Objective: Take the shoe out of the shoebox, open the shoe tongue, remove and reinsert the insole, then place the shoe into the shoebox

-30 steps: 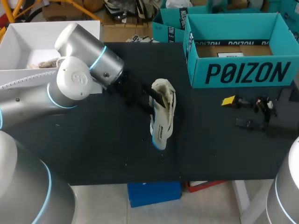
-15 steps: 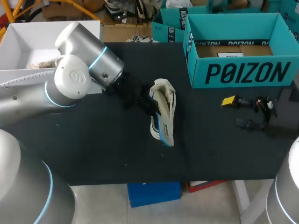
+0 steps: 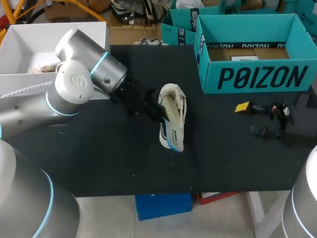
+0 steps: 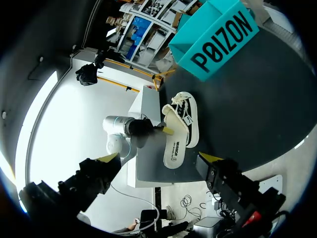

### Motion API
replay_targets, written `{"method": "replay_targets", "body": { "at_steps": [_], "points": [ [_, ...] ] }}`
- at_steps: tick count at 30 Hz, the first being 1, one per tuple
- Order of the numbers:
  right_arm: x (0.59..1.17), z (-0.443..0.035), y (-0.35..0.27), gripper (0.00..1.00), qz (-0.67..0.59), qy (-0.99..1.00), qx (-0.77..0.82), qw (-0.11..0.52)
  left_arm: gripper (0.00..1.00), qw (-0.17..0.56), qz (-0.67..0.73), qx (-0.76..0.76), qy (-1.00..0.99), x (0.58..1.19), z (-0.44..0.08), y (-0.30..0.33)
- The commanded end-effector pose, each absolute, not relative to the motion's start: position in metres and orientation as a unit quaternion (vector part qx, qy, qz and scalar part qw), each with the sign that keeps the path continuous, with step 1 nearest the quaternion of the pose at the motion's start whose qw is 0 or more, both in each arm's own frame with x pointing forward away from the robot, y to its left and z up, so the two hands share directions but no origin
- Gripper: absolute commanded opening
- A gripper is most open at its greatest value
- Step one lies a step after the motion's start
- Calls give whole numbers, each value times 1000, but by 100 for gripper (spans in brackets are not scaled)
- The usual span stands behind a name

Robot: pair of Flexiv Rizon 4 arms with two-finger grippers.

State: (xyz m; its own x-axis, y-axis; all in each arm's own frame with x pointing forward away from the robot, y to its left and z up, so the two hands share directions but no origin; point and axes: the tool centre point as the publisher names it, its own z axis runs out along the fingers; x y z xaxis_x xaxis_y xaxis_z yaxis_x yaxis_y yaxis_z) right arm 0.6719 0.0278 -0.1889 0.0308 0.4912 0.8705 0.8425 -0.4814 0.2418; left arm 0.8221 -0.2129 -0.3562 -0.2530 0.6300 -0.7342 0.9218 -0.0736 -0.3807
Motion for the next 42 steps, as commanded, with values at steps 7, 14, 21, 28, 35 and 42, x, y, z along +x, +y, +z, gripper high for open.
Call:
{"method": "replay_targets", "body": {
  "at_steps": [7, 14, 21, 28, 35, 42],
  "points": [
    [672, -189, 28, 100, -505, -478, -697, 174, 0, 180, -432, 583, 664, 840, -361, -215],
    [672, -189, 28, 100, -505, -478, -697, 174, 0, 188, -421, 578, 673, 851, -361, -217],
    [672, -189, 28, 100, -505, -478, -697, 174, 100, 184, -424, 582, 669, 845, -357, -224],
    [672, -189, 28, 100, -505, -478, -697, 174, 100, 185, -428, 596, 653, 833, -345, -228],
    [672, -189, 28, 100, -505, -478, -697, 174, 100, 179, -430, 615, 637, 817, -334, -229],
    [672, -189, 28, 100, -505, -478, -697, 174, 95, 158, -419, 634, 630, 807, -331, -226]
  ]
}}
